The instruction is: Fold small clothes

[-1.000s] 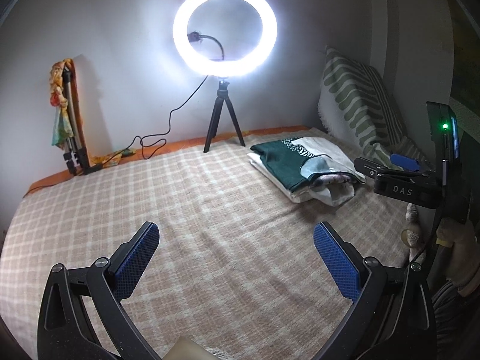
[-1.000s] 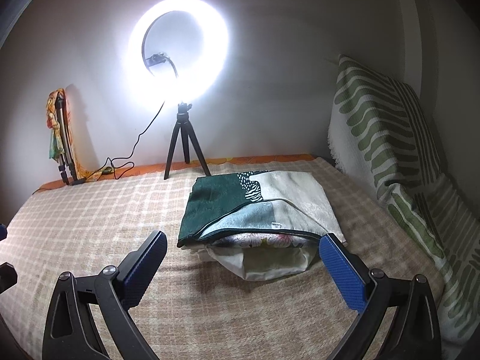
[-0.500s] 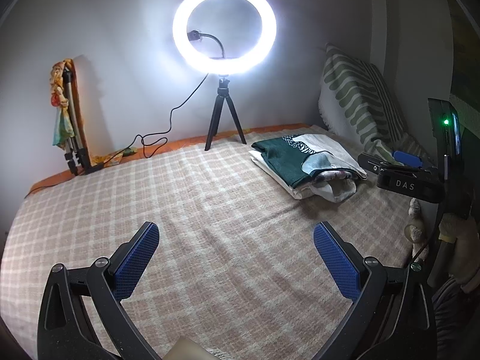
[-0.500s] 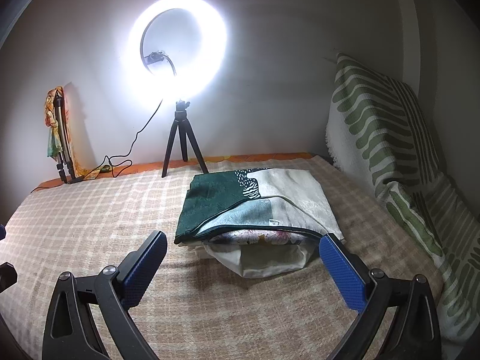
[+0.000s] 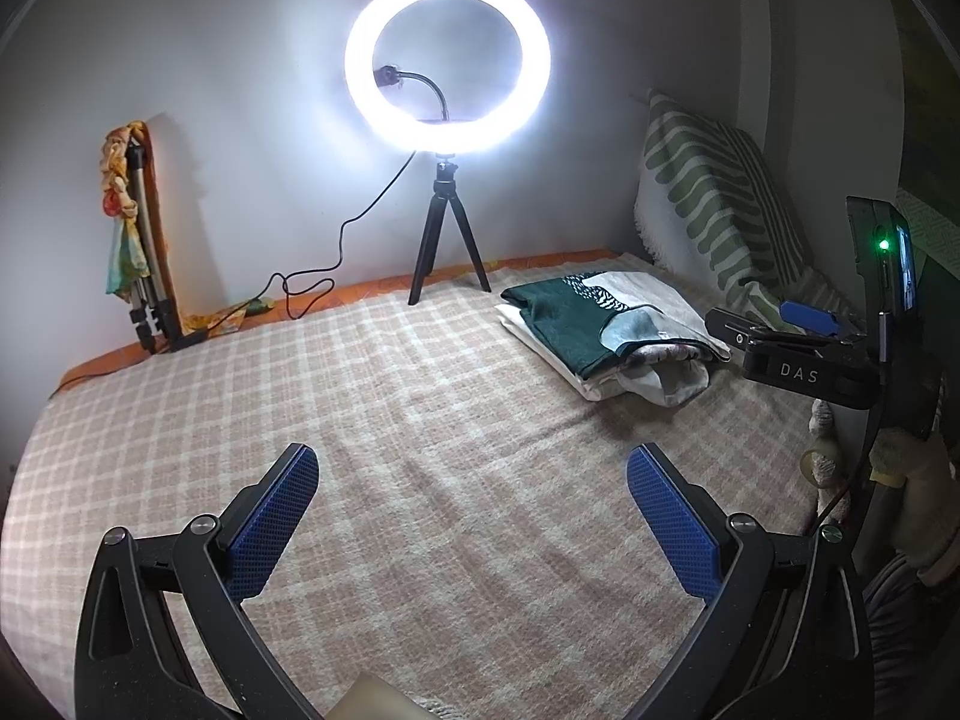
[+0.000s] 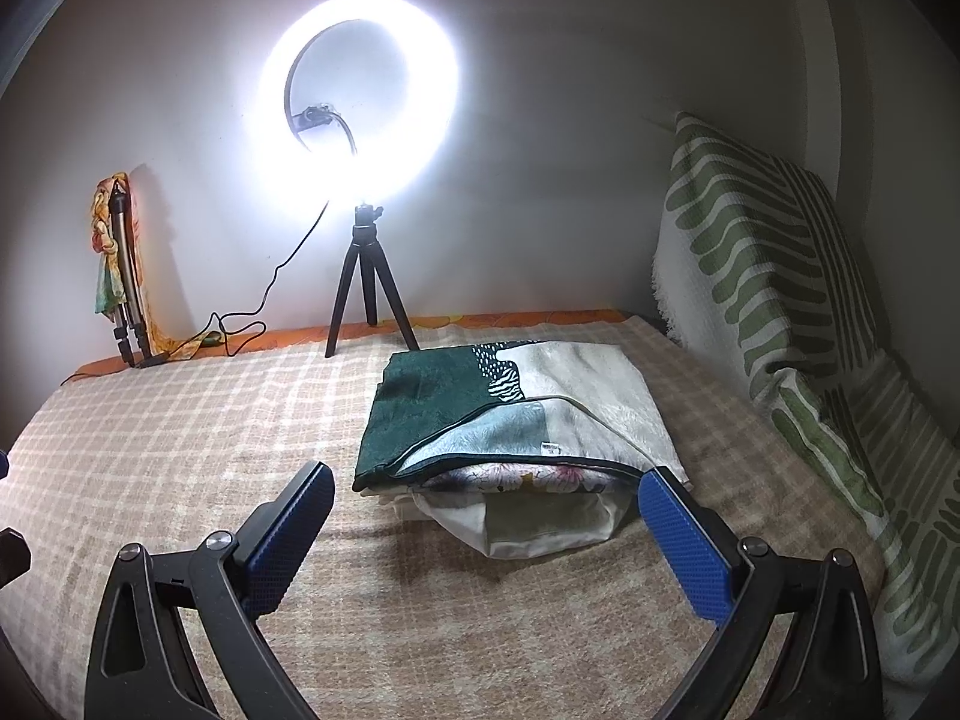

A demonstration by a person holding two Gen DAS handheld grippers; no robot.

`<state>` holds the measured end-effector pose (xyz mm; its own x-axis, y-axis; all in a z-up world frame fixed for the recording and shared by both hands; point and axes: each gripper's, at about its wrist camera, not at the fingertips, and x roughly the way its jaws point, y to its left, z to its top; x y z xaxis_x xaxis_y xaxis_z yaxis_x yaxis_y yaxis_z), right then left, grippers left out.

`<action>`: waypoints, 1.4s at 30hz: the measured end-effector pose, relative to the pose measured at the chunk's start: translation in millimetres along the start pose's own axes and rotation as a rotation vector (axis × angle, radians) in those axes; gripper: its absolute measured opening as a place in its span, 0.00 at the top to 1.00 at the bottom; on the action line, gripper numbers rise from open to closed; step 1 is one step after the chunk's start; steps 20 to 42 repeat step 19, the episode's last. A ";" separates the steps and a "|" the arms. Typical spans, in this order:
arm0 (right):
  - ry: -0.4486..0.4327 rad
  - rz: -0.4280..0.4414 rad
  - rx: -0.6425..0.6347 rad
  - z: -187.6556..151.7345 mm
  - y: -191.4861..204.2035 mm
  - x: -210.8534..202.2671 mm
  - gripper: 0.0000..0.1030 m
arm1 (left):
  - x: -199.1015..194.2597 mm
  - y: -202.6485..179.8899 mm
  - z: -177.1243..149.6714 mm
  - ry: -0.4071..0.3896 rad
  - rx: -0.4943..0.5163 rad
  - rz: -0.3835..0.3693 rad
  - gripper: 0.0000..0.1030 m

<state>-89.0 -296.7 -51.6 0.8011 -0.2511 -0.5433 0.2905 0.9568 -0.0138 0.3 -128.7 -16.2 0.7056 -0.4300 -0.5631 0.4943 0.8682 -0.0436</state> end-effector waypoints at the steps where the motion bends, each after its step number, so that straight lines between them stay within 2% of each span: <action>1: 0.001 0.001 -0.001 0.1 0.3 0.5 0.00 | -0.3 0.0 0.1 0.000 0.000 0.000 0.00; 42: 0.004 0.008 0.003 -0.3 1.8 1.2 0.00 | -3.8 1.1 0.8 -0.002 -0.004 0.001 0.00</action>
